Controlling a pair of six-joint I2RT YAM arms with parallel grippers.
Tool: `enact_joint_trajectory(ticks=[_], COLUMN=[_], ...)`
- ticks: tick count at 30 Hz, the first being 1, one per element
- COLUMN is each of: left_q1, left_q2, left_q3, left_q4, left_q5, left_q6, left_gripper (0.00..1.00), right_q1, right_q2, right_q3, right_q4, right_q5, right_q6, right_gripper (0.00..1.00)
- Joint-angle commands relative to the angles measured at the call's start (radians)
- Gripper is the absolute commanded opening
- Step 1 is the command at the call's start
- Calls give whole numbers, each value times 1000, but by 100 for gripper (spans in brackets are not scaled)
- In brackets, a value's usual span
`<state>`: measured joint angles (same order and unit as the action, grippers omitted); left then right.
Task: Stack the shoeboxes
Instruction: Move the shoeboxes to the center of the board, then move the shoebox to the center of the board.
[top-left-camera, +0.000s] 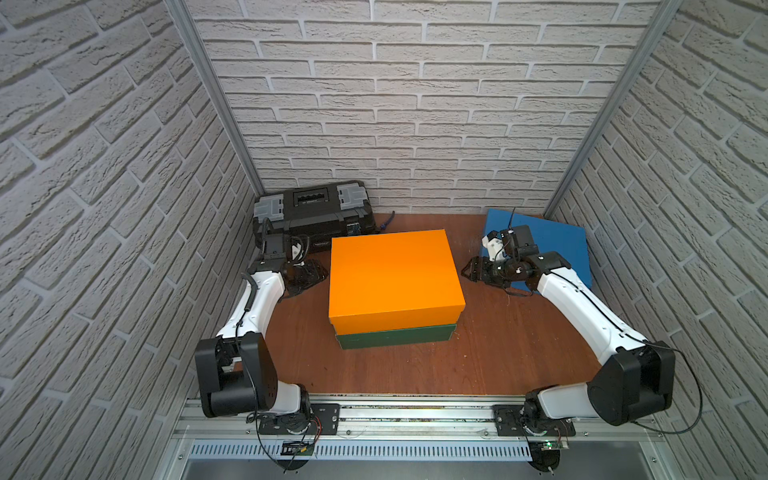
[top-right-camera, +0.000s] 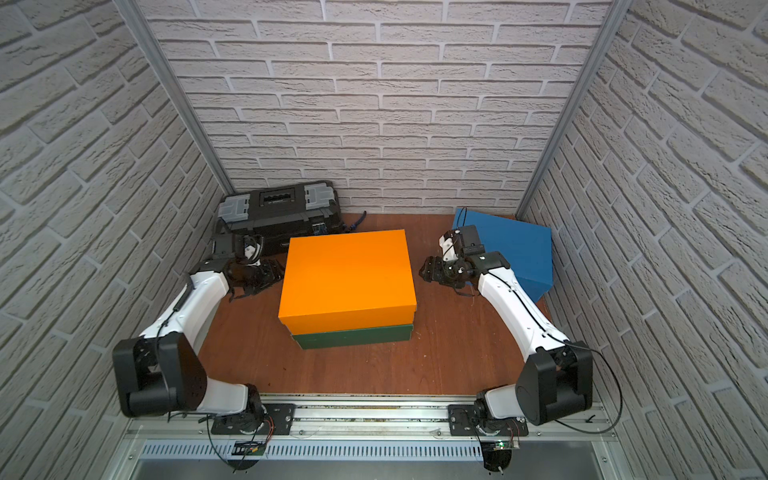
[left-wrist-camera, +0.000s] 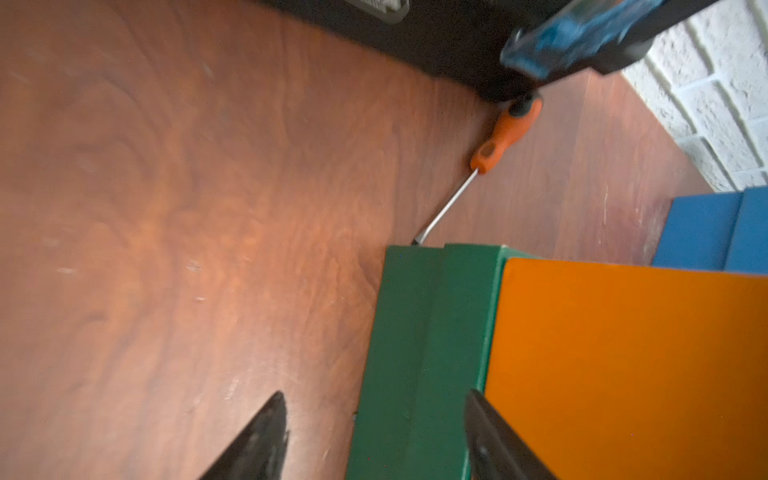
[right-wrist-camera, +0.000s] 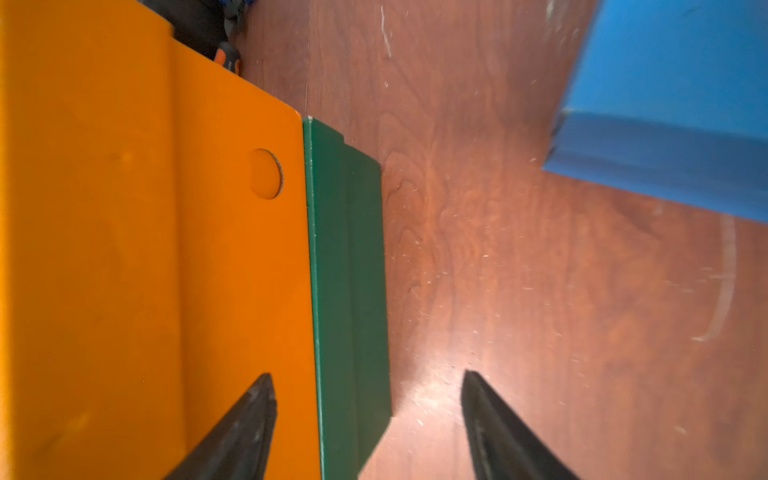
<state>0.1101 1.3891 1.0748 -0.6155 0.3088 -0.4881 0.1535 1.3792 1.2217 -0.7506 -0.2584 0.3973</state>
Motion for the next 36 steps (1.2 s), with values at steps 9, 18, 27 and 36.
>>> enact_joint_trajectory(ticks=[9,18,27,36], left_q1=[-64,-230,-377,-503], left_q2=[-173,-212,-141,-27], left_q3=[129,233,383,517], left_q4=[-108,-122,-167,-166], left_q5=[-238,-307,-364,-388], left_q6=[59,93,134,166], left_gripper=[80,80,82,83], right_q1=[-293,-552,-651,-707], right_q2=[-143,-21,81,182], right_q3=[57,55,50,86], right_q4=[-40,70,164,160], right_q5=[277,323,301,288], right_q6=[-195,-142,-104,-113], right_gripper=[100,99,99,100])
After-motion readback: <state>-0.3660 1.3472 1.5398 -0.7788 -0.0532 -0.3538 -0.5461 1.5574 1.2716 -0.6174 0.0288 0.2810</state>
